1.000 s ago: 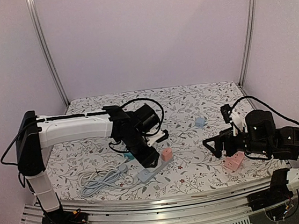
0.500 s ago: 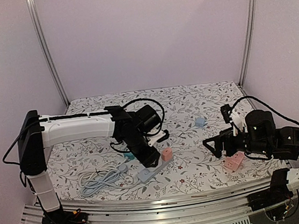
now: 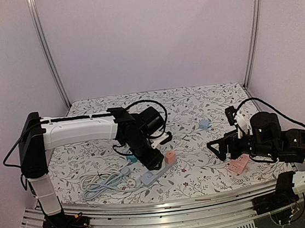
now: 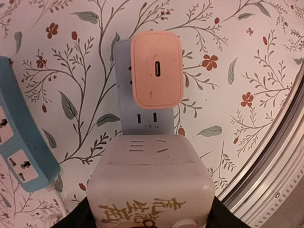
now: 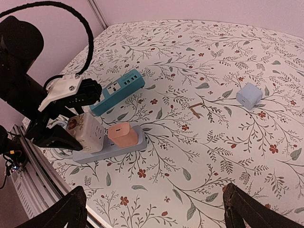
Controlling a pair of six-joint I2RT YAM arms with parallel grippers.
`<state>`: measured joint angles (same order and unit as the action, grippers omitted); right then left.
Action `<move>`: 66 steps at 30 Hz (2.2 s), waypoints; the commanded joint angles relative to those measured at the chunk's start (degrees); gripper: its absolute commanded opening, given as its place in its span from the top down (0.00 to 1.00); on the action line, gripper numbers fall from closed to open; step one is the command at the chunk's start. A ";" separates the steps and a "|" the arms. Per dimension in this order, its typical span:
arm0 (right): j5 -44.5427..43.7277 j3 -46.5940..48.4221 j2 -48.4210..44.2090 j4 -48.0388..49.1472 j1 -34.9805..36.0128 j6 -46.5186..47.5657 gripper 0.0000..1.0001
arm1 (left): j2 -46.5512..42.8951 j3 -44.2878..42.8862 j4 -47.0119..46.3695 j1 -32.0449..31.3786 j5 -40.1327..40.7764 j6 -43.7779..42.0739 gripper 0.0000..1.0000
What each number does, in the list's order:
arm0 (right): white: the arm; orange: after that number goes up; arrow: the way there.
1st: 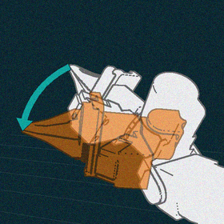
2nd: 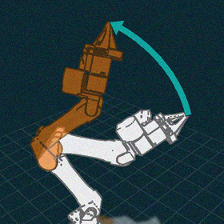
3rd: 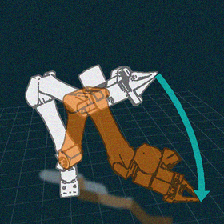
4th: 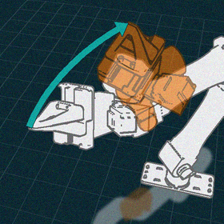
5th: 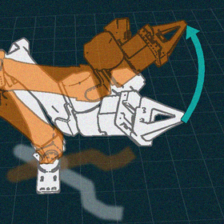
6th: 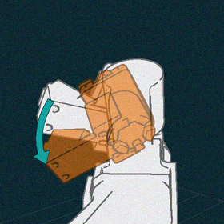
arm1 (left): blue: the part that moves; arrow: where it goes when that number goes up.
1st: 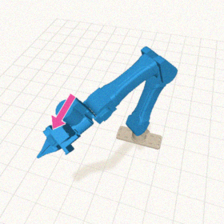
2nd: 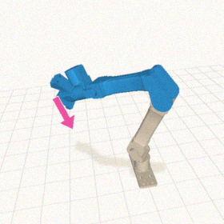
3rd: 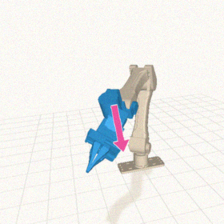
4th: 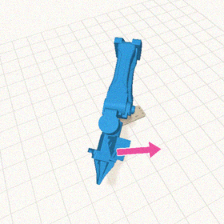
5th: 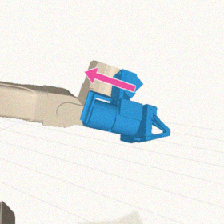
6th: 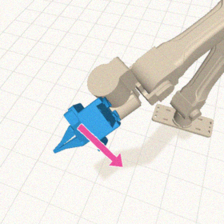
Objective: Insert the plug
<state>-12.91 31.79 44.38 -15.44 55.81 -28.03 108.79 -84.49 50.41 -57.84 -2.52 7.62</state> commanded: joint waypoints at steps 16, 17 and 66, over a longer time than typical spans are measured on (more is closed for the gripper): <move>-0.28 -0.94 0.27 -0.53 -0.12 0.08 0.01 | 0.32 -1.13 3.18 -1.16 7.57 6.89 1.00; -0.28 -0.94 0.35 -0.54 -0.14 0.13 0.01 | 0.50 -1.32 3.20 -1.40 7.44 7.00 1.00; -0.54 -1.03 1.10 -0.53 -0.13 0.10 0.01 | 5.03 4.01 -4.38 -0.02 2.96 10.03 1.00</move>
<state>-12.93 31.51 45.36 -15.46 55.81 -28.03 110.26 -84.82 50.50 -59.00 1.83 18.22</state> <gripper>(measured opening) 0.988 0.607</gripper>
